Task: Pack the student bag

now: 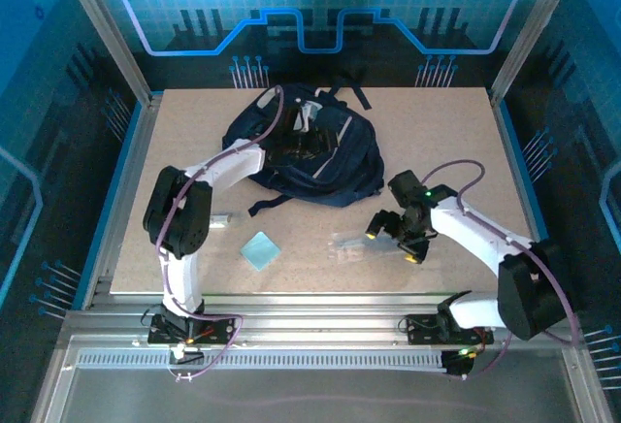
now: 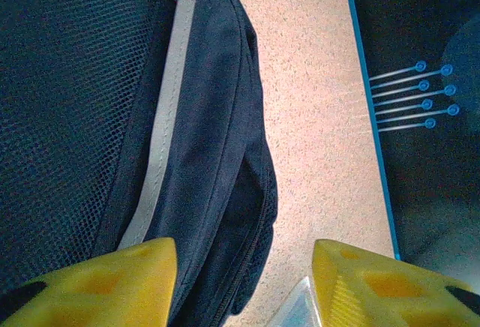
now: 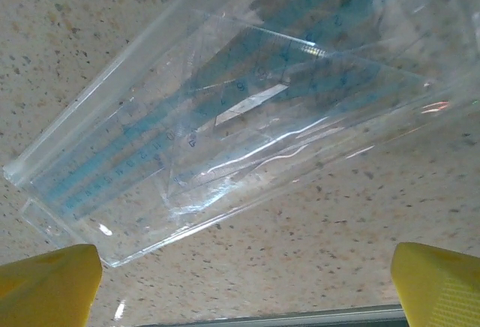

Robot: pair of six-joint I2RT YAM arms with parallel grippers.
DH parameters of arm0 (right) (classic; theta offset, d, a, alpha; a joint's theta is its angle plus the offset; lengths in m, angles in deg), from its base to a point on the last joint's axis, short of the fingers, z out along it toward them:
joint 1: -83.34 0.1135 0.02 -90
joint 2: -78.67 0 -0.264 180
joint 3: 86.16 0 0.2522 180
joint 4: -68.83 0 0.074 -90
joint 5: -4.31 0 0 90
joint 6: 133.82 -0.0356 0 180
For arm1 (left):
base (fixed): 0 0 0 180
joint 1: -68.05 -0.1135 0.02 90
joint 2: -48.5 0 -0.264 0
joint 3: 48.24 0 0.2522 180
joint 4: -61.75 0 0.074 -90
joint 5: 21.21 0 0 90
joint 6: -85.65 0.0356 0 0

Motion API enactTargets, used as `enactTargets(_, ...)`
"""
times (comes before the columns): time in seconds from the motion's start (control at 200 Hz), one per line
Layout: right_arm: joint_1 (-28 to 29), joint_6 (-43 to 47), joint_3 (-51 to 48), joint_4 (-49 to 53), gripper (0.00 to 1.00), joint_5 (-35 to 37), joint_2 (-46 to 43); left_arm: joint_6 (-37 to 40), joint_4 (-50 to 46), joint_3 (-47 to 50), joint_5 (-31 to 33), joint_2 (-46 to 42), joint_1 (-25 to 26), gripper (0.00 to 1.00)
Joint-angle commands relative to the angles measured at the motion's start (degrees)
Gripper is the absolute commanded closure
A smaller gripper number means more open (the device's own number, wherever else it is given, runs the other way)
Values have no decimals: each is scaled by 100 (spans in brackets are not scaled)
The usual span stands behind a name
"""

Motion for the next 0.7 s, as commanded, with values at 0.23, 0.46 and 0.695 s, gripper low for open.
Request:
enactTargets(0.23,382,-1762,697,83,0,250,974,45,499,767,571,-874,-71,34)
enactTargets(0.46,429,-2210,1134,228,0,770,1568,-22,743,1171,511,-1097,-195,33)
enactTargets(0.695,526,-2878,641,-562,0,1081,1566,-44,847,1369,483,-1218,-293,33)
